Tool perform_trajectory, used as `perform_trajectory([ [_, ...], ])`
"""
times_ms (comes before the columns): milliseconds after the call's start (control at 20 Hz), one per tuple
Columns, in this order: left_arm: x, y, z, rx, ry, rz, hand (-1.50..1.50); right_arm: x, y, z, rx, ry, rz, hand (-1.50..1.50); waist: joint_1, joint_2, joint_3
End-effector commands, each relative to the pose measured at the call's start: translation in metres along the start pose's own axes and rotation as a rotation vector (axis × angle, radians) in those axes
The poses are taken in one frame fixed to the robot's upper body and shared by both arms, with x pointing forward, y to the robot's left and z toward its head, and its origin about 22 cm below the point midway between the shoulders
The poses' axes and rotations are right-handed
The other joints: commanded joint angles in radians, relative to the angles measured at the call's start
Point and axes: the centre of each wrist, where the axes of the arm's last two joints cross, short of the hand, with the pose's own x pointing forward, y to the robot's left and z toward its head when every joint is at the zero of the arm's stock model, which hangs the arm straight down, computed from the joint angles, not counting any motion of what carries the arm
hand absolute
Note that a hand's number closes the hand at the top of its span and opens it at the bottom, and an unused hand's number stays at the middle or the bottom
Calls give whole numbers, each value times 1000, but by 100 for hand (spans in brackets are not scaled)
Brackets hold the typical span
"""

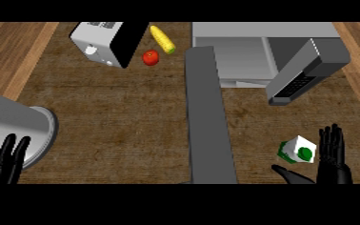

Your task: Pick up the milk, place it into the microwave and close the microwave

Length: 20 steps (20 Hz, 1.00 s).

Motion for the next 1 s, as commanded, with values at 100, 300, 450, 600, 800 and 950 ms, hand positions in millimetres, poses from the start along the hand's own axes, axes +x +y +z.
perform_trajectory([
  [100, 0, 0, 9, -2, 4, -3, -150, -28, -13, -14, -67, 20, 46, -150, 4, 0, 0],
  [300, 1, -16, 3, -13, 1, 3, -150, -38, -22, -6, -128, 64, 142, -150, 2, 1, 0],
  [450, 1, 7, -7, 18, -5, -22, -150, -51, -35, 12, -121, 75, 169, -150, -1, 1, 0],
  [600, 3, 9, 8, -11, 9, -16, -150, -65, -40, -8, -137, 84, 171, -150, 4, 1, 1],
  [800, -9, 0, 4, 5, 12, -1, -150, -66, -34, -6, 28, 92, -29, -150, 5, 1, 1],
  [950, -8, -2, 7, -2, 21, 12, -150, -69, -31, -4, 198, 117, -169, -150, 12, 2, 2],
])
